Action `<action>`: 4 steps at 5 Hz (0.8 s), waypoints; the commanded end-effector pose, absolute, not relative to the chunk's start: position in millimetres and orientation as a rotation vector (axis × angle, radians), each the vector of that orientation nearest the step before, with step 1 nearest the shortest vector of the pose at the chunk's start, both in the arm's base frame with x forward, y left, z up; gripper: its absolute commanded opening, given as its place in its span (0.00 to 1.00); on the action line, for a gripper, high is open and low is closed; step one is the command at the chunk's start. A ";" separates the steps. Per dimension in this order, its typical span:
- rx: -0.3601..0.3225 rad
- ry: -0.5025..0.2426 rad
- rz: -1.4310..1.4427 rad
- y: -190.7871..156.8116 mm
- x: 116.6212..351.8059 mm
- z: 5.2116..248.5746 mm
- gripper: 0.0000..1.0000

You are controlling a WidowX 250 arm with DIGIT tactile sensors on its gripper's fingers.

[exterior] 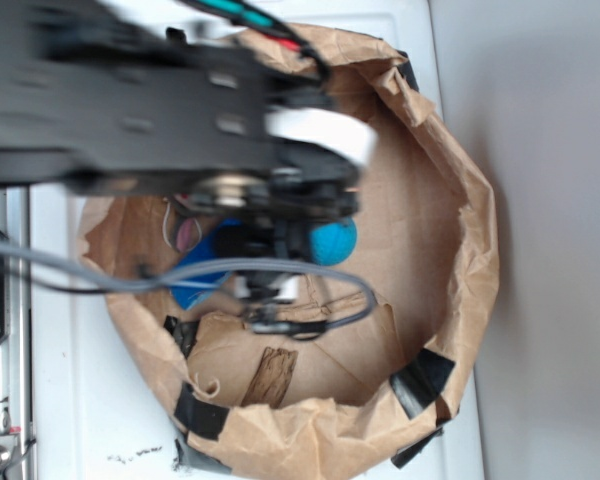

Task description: Grab the blue ball.

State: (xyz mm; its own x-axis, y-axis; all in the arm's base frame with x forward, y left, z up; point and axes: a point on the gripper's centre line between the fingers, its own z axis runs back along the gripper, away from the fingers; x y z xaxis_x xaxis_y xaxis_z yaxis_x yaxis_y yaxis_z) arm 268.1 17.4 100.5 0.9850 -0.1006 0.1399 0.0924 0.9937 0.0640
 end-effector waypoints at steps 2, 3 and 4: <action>0.132 -0.172 -0.101 -5.9 317.4 67.3 1.00; 0.152 -0.172 -0.117 -12.0 320.7 50.9 1.00; 0.167 -0.167 -0.141 -9.4 311.6 46.8 1.00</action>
